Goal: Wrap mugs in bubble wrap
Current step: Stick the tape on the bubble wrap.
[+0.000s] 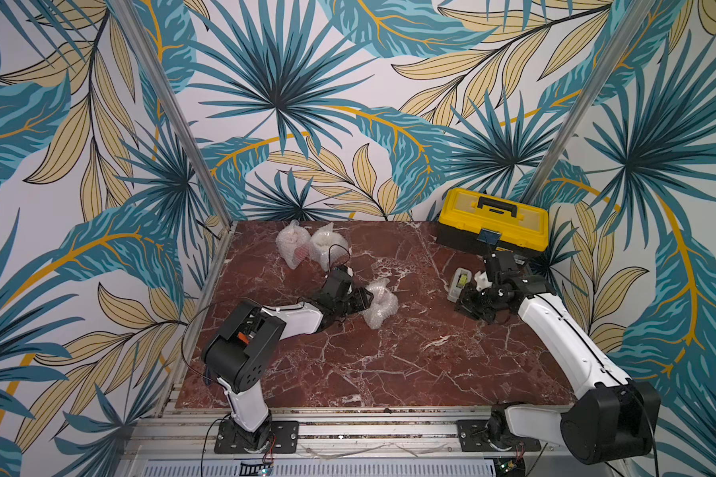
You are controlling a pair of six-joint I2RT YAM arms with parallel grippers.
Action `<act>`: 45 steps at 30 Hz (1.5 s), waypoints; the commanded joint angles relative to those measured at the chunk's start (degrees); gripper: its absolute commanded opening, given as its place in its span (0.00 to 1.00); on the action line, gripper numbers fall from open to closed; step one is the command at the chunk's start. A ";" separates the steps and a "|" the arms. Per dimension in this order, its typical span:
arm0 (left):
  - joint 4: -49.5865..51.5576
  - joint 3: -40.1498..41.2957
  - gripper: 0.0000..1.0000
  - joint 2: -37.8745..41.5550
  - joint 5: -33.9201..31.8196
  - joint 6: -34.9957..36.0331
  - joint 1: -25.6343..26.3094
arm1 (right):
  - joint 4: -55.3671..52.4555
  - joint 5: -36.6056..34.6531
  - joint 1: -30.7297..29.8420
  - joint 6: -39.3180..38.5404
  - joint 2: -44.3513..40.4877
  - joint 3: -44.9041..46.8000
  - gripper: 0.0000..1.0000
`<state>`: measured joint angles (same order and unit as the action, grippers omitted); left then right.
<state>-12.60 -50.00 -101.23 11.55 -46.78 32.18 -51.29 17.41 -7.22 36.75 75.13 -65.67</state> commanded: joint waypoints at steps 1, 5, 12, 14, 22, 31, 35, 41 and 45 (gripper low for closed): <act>9.89 1.04 0.54 -3.42 0.26 2.93 1.17 | 1.45 7.04 -4.18 3.06 4.00 -4.94 0.00; 9.93 0.87 0.54 -3.78 0.36 2.86 1.21 | 6.58 10.65 -9.57 5.08 10.91 -12.78 0.00; 9.91 0.78 0.54 -3.89 0.35 2.41 1.39 | 8.09 11.17 -15.90 6.17 23.24 -26.88 0.00; 9.94 0.69 0.54 -3.97 0.39 2.40 1.48 | 8.05 11.49 -17.19 6.23 26.34 -30.11 0.00; 9.89 0.47 0.54 -4.06 0.45 2.22 1.65 | 7.50 9.92 -21.11 5.62 30.69 -31.42 0.00; 9.91 0.41 0.54 -4.30 0.66 2.05 1.65 | 11.82 7.86 -22.71 6.87 27.38 -17.91 0.00; 9.96 0.36 0.54 -4.41 0.62 1.92 1.65 | 12.97 8.07 -22.80 6.78 26.82 -14.39 0.00; 9.93 0.52 0.54 -4.39 0.47 1.83 1.68 | 11.12 5.89 -22.78 5.10 26.38 -12.91 0.00; 9.91 0.52 0.54 -4.52 0.39 1.61 1.65 | 11.21 5.66 -22.88 3.92 26.81 -11.47 0.00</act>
<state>-12.58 -50.89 -102.08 11.81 -46.30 32.88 -39.13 24.58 -29.74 42.37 102.76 -79.31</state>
